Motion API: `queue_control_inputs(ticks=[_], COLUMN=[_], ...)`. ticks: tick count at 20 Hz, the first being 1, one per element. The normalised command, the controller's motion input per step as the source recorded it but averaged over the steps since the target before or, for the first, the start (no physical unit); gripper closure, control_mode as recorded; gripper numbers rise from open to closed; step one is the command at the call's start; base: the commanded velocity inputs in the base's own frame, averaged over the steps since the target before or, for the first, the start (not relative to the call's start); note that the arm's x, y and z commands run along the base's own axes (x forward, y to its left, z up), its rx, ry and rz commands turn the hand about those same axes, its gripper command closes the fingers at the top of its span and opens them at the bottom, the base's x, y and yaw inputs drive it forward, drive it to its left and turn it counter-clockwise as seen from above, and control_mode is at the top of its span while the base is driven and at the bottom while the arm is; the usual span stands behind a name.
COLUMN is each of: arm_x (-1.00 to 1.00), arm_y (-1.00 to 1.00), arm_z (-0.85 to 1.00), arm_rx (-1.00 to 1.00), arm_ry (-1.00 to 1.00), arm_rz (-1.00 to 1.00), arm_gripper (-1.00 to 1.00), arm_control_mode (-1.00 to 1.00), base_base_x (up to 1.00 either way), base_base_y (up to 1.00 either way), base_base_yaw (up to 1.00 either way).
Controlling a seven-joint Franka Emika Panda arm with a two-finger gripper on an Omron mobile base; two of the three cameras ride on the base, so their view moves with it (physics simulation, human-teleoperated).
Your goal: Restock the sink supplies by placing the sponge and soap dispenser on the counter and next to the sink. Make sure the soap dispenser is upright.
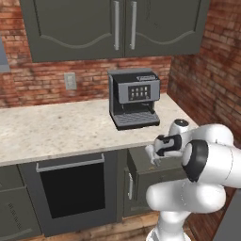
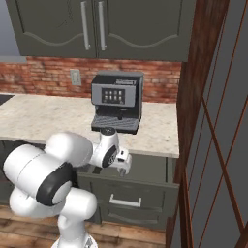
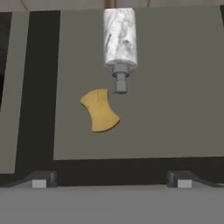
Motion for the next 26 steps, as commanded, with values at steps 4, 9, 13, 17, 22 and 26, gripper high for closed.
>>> queue_control_inputs(ticks=[4,9,13,17,22,26], arm_x=[0.15,0.00,0.00,-0.02,-0.31,-0.81], arm_y=[0.00,0.00,0.00,0.00,0.00,-0.14], arm_z=[-0.28,-0.33,-0.36,-0.39,-0.28,-0.09], arm_rx=[0.00,0.00,0.00,0.00,0.00,0.01], arm_ry=[0.13,0.11,0.11,0.08,0.05,0.00], arm_rz=[0.00,0.00,0.00,0.00,0.01,0.00], arm_gripper=[-1.00,-1.00,-1.00,-1.00,-1.00,-1.00], arm_control_mode=[-1.00,-1.00,-1.00,-1.00,-1.00,-1.00], base_base_x=[0.00,0.00,0.00,0.00,0.00,0.00], base_base_y=[0.00,0.00,0.00,0.00,0.00,0.00], base_base_yaw=[0.00,0.00,0.00,0.00,0.00,0.00])
